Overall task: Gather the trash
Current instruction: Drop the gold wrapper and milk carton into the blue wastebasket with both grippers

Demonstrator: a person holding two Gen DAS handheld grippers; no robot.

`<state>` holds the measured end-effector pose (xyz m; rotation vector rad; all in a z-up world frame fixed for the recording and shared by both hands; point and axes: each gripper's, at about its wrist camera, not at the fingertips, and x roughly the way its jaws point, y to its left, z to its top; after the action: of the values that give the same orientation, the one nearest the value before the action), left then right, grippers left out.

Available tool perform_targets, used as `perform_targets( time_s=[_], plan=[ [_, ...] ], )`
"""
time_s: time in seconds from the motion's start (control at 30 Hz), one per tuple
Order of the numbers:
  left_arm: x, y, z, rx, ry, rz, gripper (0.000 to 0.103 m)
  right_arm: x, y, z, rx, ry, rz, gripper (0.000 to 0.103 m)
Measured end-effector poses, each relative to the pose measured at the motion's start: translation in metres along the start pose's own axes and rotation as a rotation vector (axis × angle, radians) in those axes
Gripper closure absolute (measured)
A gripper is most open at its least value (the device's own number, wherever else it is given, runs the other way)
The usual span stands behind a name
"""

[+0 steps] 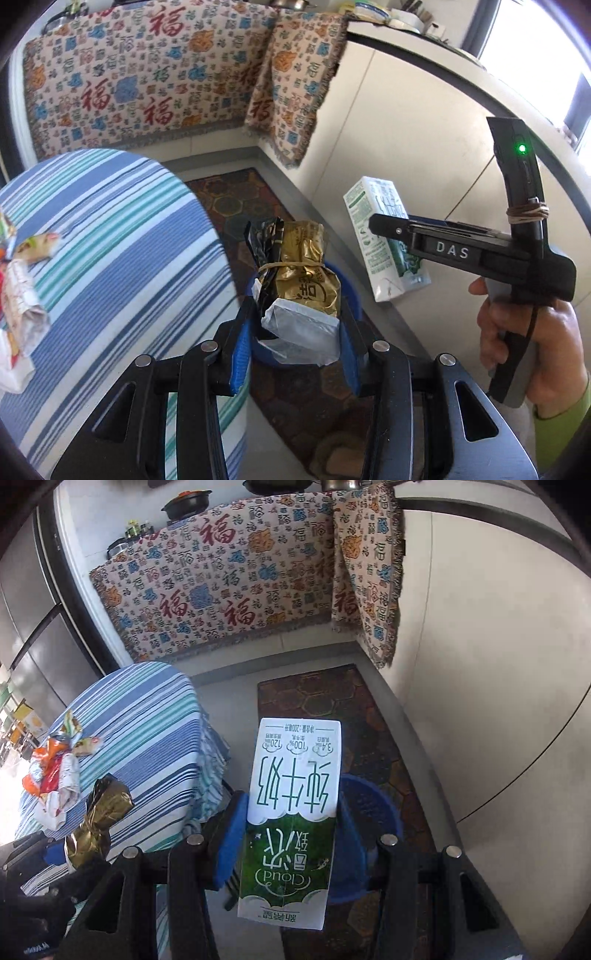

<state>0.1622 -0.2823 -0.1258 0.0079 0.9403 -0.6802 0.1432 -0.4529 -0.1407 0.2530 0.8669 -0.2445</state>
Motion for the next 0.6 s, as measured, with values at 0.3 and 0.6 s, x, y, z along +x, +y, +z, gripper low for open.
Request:
perform_targets(
  time_s=[0.3,0.6],
  plan=[
    [0.072,-0.010,0.014,0.019,0.043,-0.014,0.061,0.057,-0.061,-0.001,0.052,-0.026,-0.011,0.053],
    [0.128,-0.019,0.007,0.037,0.082,-0.005,0.060,0.095,-0.093,-0.001,0.133,0.039,0.024,0.052]
  ],
)
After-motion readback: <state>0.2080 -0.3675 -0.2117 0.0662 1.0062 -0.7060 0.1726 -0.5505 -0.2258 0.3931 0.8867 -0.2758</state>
